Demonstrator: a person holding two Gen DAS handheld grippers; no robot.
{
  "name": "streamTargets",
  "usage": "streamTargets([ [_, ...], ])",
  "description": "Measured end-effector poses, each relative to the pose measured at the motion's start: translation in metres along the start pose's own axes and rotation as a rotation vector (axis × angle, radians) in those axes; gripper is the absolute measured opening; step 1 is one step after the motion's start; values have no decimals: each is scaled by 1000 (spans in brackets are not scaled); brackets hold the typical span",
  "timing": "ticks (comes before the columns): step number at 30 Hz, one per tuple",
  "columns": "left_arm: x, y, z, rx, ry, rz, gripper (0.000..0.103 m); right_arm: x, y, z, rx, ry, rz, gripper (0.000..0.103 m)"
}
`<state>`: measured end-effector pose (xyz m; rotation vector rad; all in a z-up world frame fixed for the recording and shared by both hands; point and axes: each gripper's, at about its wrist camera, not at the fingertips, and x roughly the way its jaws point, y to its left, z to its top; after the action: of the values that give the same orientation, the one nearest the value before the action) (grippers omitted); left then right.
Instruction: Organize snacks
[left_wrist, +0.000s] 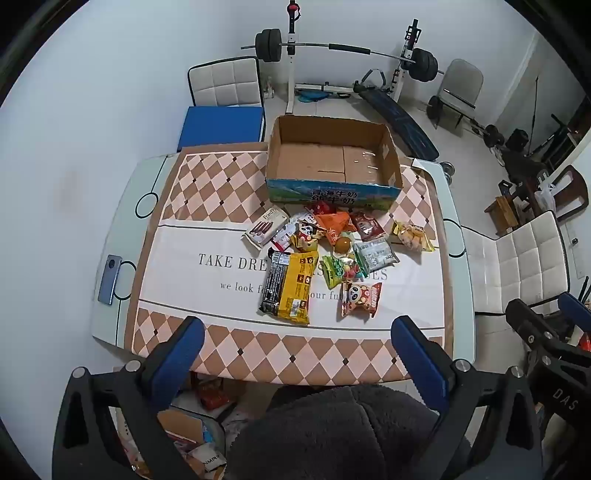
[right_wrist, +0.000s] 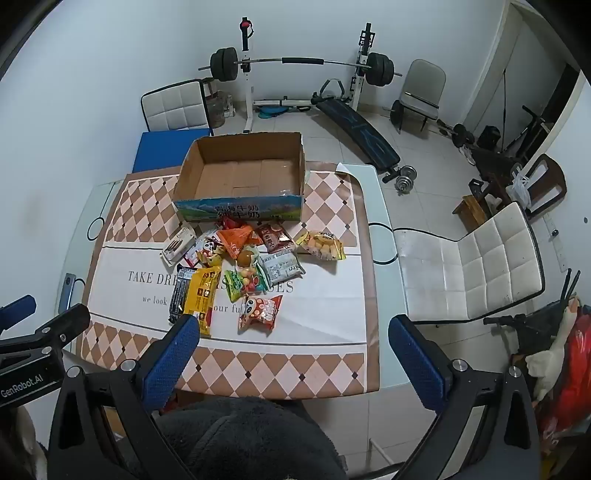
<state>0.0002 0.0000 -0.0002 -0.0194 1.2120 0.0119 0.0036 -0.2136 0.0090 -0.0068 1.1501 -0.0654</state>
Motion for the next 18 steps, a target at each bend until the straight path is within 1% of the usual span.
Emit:
streamTargets([
  [14,1,-1,-1,-1,-1,3,103,0,-2,5,10,8,16,103],
  [18,0,-3,-3,-2,0,0,103,7,-1,1,8,6,17,103],
])
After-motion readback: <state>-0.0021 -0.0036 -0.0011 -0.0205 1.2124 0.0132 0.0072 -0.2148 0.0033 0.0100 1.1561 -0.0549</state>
